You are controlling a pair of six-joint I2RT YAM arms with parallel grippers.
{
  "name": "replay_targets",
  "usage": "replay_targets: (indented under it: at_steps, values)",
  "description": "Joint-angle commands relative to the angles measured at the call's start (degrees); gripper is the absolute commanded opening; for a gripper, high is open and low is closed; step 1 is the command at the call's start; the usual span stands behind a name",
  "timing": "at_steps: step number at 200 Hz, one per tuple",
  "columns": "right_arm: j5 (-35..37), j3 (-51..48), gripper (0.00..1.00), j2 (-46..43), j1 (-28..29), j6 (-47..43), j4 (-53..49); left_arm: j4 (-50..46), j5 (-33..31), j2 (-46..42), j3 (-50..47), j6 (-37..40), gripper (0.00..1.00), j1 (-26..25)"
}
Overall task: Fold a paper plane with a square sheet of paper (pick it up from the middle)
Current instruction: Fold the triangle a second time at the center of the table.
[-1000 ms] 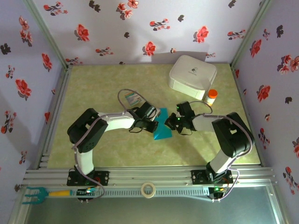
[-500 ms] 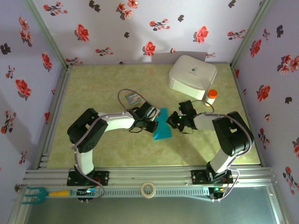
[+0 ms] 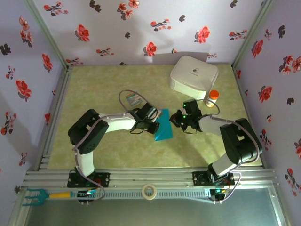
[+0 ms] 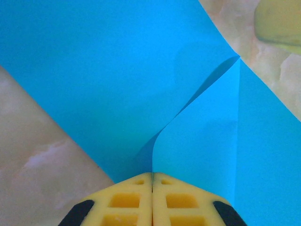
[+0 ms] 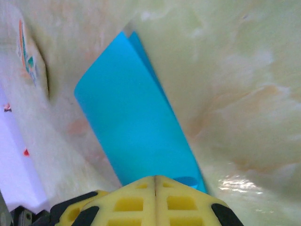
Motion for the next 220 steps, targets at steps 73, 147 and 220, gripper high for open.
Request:
replay_targets:
  at_steps: [73, 147, 220]
  values:
    - [2.8, -0.4, 0.00, 6.8, 1.8, -0.5, -2.1, -2.9, 0.2, 1.3, -0.6, 1.1, 0.07, 0.4]
    - [-0.2, -0.2, 0.00, -0.3, 1.8, 1.7, 0.2, -3.0, 0.2, 1.1, -0.7, 1.0, 0.07, 0.4]
    - [-2.6, 0.8, 0.00, 4.5, 6.3, 2.9, 4.0, -2.8, 0.1, 1.2, -0.8, 1.1, 0.07, 0.3]
